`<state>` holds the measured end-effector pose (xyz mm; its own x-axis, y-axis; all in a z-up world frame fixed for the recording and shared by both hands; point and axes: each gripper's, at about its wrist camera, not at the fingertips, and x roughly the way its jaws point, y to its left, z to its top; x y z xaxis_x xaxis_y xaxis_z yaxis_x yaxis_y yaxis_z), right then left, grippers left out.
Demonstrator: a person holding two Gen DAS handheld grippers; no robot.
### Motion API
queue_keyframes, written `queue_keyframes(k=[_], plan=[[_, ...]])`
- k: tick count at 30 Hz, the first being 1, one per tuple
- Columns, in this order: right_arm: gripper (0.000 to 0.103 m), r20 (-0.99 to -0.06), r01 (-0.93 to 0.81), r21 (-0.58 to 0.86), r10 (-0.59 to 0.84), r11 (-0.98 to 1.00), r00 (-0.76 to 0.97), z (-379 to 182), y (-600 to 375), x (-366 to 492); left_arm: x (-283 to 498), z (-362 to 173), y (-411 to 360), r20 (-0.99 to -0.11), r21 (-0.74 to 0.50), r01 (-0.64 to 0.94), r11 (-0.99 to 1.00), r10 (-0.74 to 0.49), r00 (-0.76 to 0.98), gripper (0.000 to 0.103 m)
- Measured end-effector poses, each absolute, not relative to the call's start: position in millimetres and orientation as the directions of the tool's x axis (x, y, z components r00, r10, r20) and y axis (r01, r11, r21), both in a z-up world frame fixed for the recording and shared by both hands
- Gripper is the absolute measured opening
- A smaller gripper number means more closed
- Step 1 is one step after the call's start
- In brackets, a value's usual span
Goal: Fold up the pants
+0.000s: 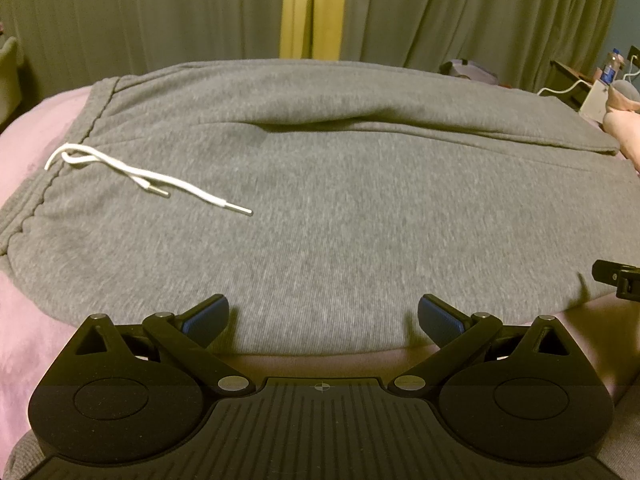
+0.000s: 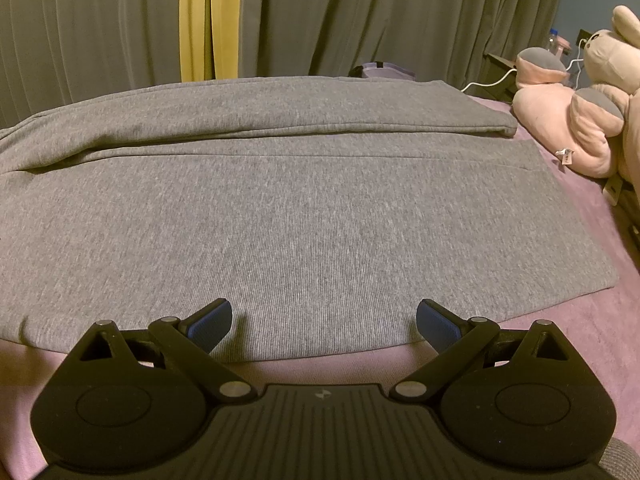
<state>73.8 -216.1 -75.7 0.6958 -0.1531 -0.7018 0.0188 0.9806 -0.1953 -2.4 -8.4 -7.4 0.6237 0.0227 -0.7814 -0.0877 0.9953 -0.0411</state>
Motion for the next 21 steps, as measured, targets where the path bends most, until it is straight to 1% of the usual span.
queue_keyframes(k=[21], plan=[[0.099,-0.702,0.018,-0.198,-0.155,0.98,0.695,-76.9,-215.3,75.1,-2.2,-8.0,-8.4,-0.786,-0.04,-0.088,0.995,0.023,0.618,0.103]])
